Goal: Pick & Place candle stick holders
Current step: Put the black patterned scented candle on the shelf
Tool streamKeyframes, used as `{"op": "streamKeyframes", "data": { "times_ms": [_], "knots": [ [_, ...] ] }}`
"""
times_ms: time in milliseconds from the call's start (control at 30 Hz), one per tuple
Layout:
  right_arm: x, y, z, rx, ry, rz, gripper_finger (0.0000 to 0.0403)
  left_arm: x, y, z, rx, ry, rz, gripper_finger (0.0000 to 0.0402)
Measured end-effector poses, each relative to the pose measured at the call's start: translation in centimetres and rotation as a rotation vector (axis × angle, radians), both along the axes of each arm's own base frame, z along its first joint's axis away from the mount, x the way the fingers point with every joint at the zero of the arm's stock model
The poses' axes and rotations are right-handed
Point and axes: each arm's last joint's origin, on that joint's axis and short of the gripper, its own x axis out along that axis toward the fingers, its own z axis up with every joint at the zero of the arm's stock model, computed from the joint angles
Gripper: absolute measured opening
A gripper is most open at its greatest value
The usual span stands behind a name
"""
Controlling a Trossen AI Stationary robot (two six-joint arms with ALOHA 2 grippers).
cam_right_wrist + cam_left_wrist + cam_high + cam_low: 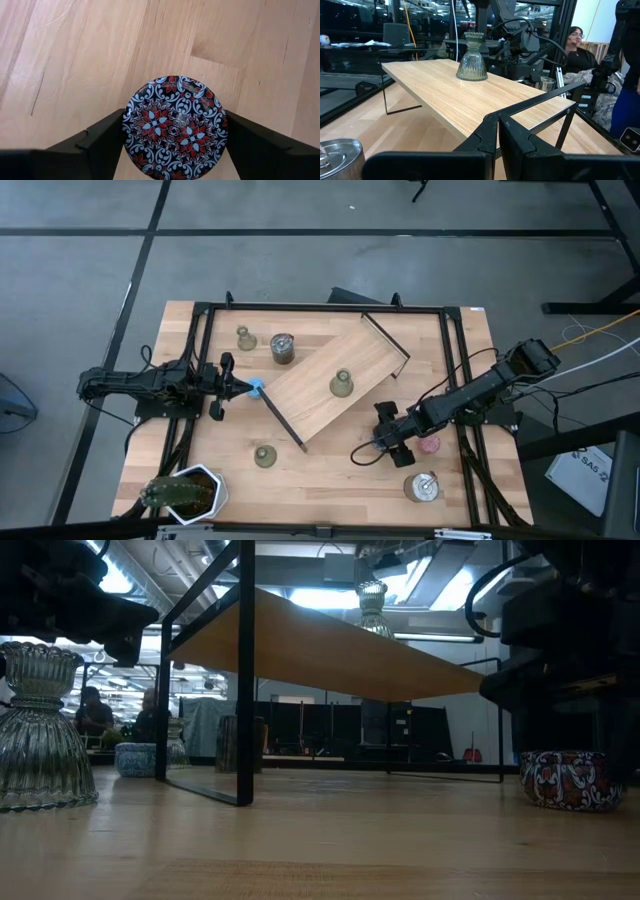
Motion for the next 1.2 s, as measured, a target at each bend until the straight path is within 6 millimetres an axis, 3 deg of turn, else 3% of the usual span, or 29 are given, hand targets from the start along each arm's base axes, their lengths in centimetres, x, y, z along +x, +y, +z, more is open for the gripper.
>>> {"op": "streamKeyframes", "data": {
  "times_ms": [533, 1200],
  "knots": [
    [-0.4, -0.2, 4.4, 0.021, -0.018, 0.005, 0.0305, 0.0, 0.0, 0.0, 0.000, 0.000, 0.000, 0.0012],
    [-1.7, -0.7, 5.7, 0.023, -0.007, 0.009, 0.0305, 0.0, 0.0, 0.0, 0.000, 0.000, 0.000, 0.0011]
  ]
}}
